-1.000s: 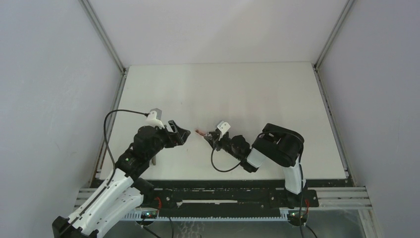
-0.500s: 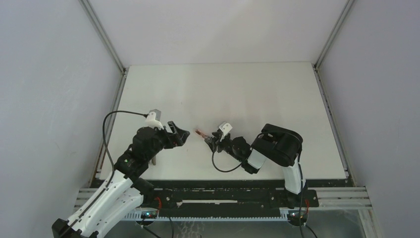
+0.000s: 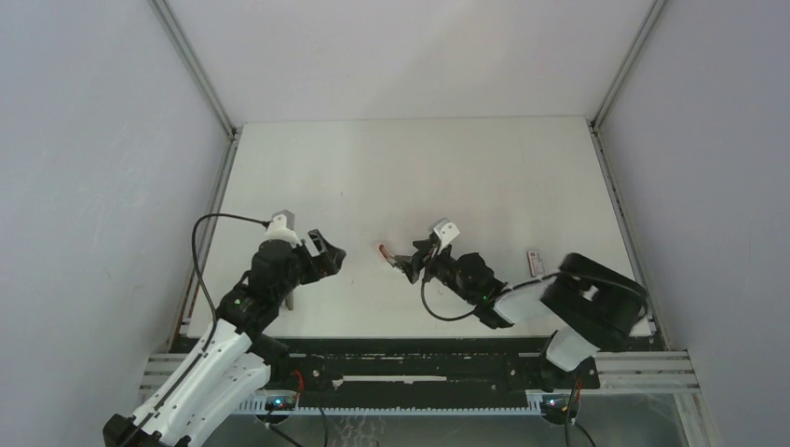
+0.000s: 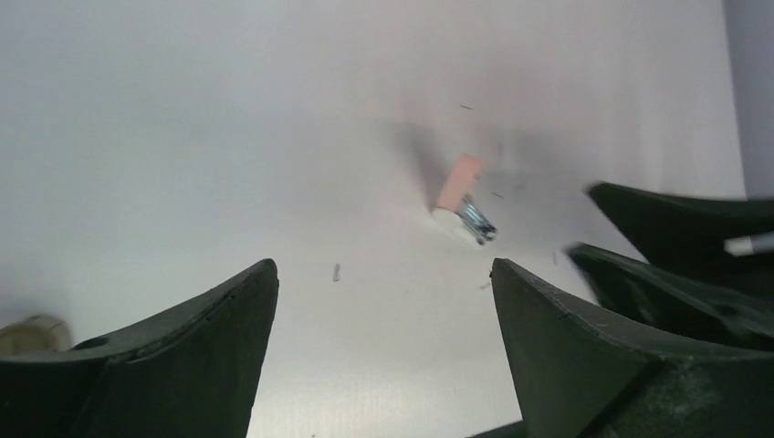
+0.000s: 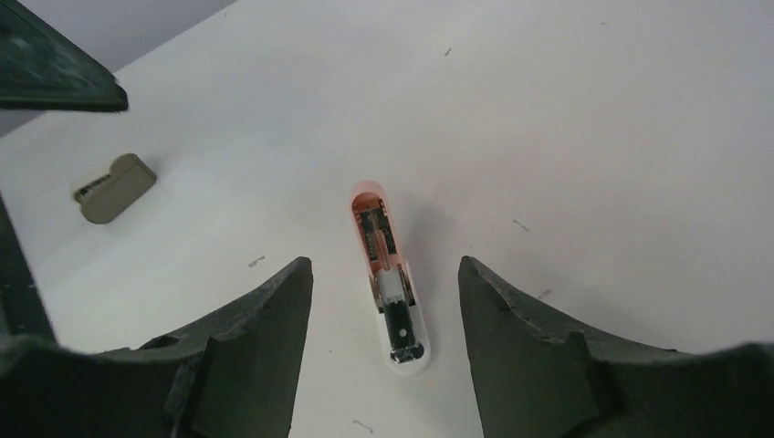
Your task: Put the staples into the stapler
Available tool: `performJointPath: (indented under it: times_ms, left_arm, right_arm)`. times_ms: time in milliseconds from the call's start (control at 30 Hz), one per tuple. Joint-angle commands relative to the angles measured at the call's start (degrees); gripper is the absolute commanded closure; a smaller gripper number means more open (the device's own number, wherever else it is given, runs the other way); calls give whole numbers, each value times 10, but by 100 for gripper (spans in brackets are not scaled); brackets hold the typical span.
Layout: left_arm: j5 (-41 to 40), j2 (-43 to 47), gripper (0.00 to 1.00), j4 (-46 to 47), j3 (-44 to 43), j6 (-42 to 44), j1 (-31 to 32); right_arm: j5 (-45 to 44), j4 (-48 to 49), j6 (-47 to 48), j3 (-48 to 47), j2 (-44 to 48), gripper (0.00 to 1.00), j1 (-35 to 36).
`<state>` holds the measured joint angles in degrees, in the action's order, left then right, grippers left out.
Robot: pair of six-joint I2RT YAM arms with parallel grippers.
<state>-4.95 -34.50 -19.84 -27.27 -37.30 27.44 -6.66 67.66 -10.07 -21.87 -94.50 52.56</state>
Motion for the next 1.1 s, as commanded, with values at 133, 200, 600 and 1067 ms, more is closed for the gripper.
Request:
performJointPath:
  times_ms: [133, 200, 600, 1067]
  left_arm:
    - [-83, -25, 12, -109, 29, -97, -87]
    - [-125, -31, 14, -146, 25, -118, -90]
    - [-294, -56, 21, -292, 5, -203, -104]
    - [-240, -136, 25, -218, 4, -132, -114]
  right_arm:
    - [3, -409, -102, -25, 311, 41, -69]
    - [26, -499, -119, -40, 367, 41, -108]
    - [193, -657, -165, -45, 490, 41, -305]
    - [252, -650, -196, -28, 475, 41, -359]
